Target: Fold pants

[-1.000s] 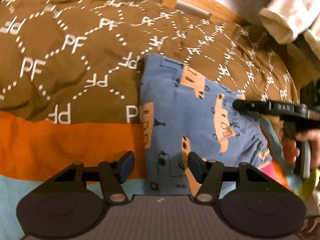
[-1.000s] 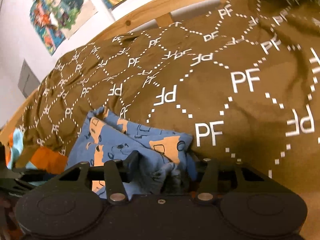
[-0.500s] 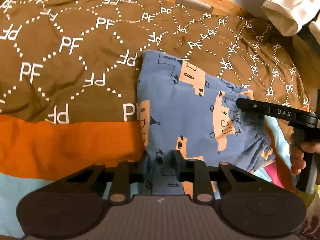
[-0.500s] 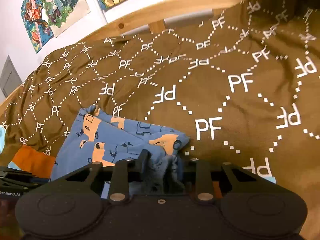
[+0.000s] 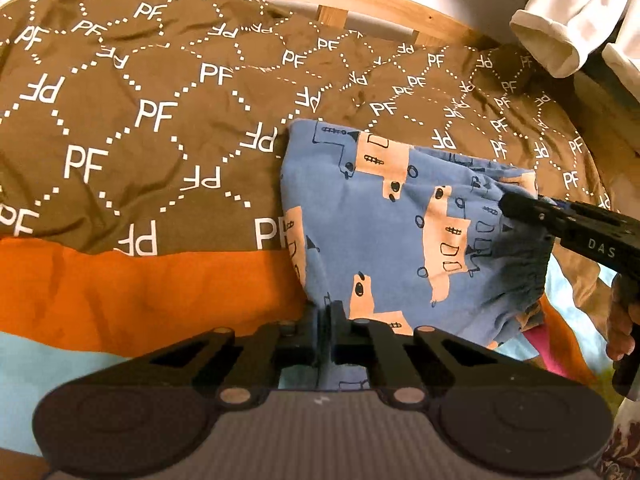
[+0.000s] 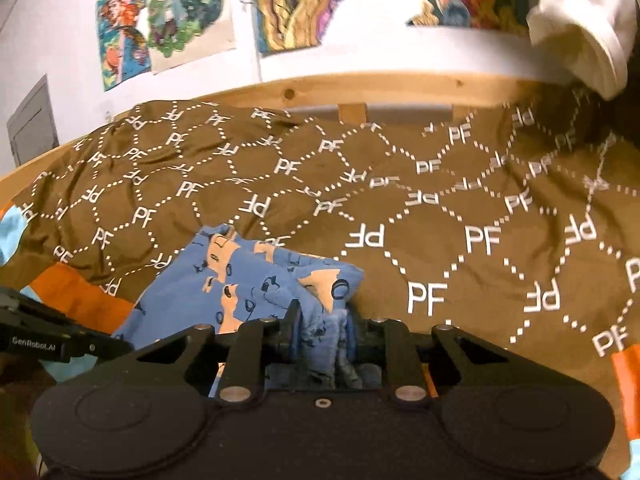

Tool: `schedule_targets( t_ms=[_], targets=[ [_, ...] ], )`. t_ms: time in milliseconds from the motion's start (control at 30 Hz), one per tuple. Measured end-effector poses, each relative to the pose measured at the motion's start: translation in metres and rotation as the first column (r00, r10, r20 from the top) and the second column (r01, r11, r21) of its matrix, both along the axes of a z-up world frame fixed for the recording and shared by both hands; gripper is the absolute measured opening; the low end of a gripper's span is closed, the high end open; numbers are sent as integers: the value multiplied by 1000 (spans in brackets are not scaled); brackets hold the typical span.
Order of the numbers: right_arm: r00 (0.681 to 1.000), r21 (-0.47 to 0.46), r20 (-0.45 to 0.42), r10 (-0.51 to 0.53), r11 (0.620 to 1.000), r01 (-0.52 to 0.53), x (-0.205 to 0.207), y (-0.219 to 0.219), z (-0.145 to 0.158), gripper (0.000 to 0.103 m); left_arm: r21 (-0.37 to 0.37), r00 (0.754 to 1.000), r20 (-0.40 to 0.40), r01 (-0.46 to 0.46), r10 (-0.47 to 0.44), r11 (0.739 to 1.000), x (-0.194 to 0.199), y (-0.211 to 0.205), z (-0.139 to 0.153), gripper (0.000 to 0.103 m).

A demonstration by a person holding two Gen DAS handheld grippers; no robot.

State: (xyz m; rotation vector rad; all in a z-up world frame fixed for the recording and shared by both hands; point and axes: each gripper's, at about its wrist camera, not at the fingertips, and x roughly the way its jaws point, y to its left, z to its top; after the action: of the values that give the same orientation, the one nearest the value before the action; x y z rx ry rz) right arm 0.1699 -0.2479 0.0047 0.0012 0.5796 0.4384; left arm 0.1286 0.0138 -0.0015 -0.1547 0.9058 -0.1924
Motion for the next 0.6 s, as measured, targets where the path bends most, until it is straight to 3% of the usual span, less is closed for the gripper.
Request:
schedule_targets(
  t_ms=[367, 600],
  targets=[
    [996, -15, 84, 21, 1000, -20, -32, -5, 28, 22, -53, 999, 45, 18, -15, 998, -17, 7, 21, 4],
    [995, -77, 74, 59, 996, -54, -12, -3, 39, 21, -59, 998, 56, 36, -32, 998, -1, 1, 31, 4]
  ],
)
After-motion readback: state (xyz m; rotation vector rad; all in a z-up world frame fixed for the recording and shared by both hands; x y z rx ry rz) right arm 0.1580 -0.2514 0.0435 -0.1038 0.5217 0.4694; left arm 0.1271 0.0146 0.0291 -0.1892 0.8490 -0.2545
